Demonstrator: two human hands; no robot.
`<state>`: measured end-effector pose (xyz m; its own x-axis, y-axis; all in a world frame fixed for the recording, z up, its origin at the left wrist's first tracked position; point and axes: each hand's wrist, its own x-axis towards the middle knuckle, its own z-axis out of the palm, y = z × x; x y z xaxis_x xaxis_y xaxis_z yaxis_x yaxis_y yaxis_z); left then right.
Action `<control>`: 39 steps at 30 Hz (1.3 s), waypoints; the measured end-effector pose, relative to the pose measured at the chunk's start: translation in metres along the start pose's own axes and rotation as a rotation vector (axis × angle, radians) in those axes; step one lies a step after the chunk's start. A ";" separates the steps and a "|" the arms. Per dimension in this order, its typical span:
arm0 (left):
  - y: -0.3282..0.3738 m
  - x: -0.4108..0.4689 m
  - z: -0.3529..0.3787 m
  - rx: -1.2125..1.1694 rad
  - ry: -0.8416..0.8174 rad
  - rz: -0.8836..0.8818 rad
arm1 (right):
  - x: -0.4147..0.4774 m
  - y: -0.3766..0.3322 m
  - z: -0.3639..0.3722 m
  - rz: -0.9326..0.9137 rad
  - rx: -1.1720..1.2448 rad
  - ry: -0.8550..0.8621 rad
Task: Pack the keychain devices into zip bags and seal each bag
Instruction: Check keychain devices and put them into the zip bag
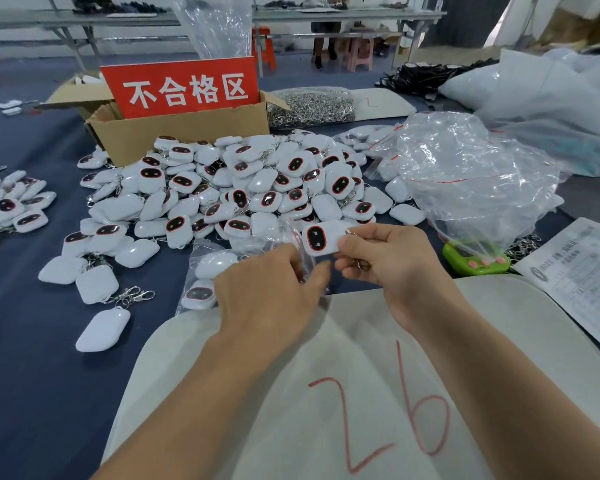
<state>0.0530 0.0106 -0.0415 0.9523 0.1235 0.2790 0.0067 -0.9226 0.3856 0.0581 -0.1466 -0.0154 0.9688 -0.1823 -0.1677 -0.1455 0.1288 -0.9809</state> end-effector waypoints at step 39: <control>-0.044 0.030 -0.022 -0.608 0.204 -0.169 | 0.002 -0.009 -0.008 -0.154 -1.187 -0.200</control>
<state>0.0749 0.0625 -0.0305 0.8760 0.3704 0.3087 -0.0789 -0.5215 0.8496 0.0594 -0.1562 -0.0079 0.9907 0.0497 -0.1263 -0.0182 -0.8737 -0.4862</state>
